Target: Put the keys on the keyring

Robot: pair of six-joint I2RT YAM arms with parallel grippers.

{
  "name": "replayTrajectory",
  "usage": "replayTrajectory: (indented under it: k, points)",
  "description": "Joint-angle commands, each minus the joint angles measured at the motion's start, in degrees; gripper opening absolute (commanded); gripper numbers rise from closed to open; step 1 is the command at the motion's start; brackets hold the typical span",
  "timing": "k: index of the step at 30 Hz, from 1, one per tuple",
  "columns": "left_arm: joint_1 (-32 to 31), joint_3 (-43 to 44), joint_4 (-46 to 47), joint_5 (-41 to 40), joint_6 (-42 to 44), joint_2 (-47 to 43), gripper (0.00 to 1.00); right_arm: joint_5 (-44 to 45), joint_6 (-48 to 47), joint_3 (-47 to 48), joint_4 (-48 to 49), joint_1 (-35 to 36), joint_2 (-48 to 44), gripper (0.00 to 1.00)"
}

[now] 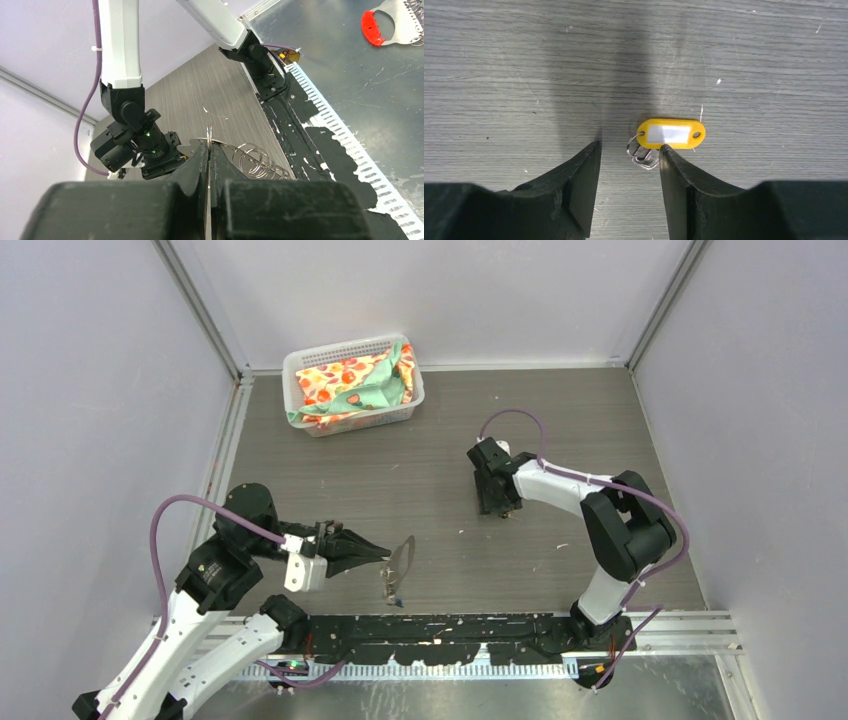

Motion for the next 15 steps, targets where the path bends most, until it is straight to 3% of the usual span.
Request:
replayTrajectory:
  k: [1, 9, 15]
  points:
    - [-0.2, 1.7, 2.6, 0.0, 0.0, -0.2, 0.0, -0.9, 1.3, 0.4, 1.9, 0.2, 1.0, 0.5]
    - [-0.2, 1.5, 2.6, -0.5, -0.1, -0.5, 0.0, -1.6, 1.5, -0.3, 3.0, 0.2, 1.3, 0.39]
    - [-0.3, 1.3, 2.5, -0.5, 0.1, -0.8, 0.0, -4.2, 3.4, -1.4, 4.5, 0.3, -0.1, 0.2]
